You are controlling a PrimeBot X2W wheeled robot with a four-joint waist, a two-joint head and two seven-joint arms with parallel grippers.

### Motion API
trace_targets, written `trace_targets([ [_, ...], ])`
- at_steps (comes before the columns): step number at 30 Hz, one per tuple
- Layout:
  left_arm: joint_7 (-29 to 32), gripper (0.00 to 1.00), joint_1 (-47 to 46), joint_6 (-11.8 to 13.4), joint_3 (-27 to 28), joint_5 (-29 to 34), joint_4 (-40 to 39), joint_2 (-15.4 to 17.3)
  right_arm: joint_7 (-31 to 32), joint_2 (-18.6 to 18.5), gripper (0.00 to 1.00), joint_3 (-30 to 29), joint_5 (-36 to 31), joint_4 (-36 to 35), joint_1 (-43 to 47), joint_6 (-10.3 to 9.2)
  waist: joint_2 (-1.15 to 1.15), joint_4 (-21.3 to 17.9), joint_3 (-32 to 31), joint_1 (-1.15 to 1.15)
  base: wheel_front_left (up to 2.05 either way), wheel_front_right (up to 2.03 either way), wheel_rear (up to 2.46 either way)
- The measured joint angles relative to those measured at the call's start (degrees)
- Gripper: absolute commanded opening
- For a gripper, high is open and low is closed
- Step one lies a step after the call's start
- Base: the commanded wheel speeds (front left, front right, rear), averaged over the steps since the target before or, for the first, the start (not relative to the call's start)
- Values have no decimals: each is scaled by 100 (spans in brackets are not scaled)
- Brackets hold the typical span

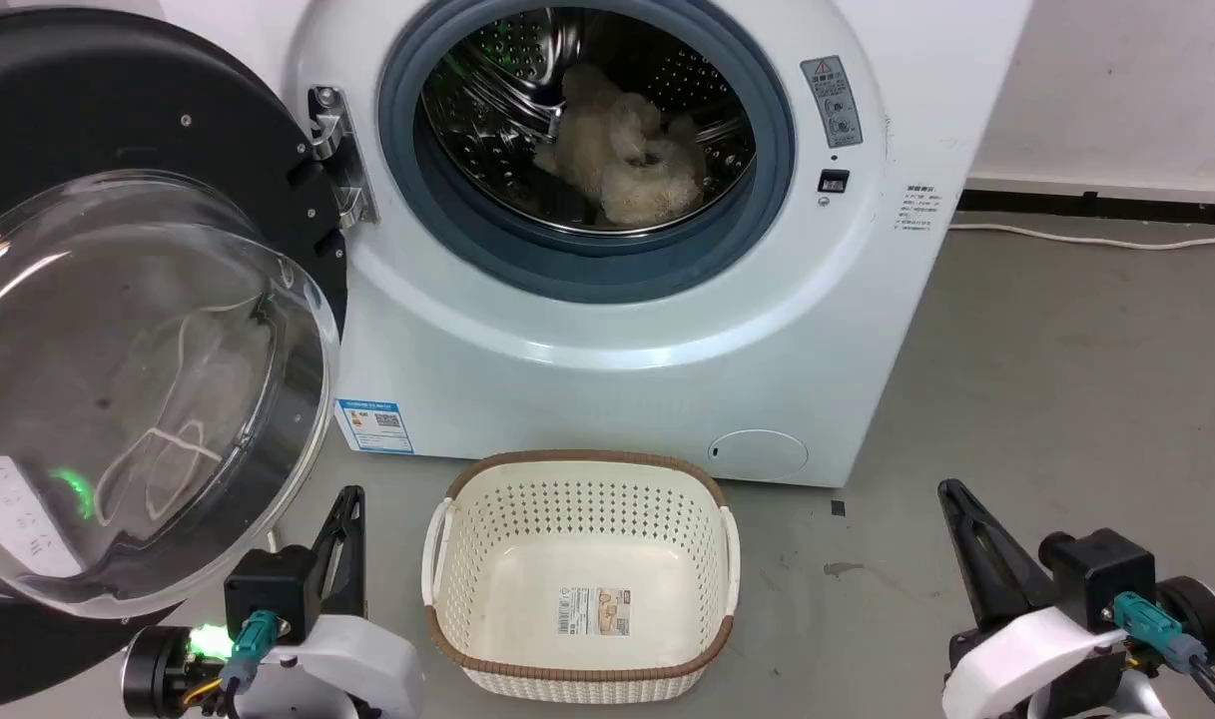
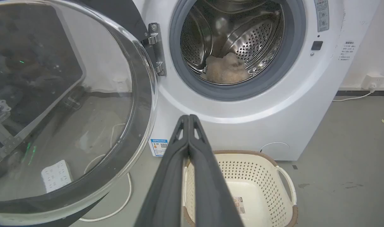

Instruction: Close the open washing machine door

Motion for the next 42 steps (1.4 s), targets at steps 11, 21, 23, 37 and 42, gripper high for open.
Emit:
trace_targets([
  [11,0,0,1,0,1,0,0,0,-1,0,0,1,0,0,1,0,0,0,0,0,0,0,0],
  [21,-1,0,1,0,3,0,-1,0,0,0,0,3,-1,0,1,0,0,0,0,0,0,0,0],
  [23,0,0,1,0,3,0,-1,0,0,0,0,2,-1,0,1,0,0,0,0,0,0,0,0],
  [37,-2,100,-1,-1,-2,-1,5,0,-4,-1,100,5,5,8,-4,-1,0,0,1,0,0,0,0],
  [42,-47,100,-1,-1,-13,-1,5,0,-37,-1,100,0,32,21,-4,-1,0,12,1,0,0,0,0],
])
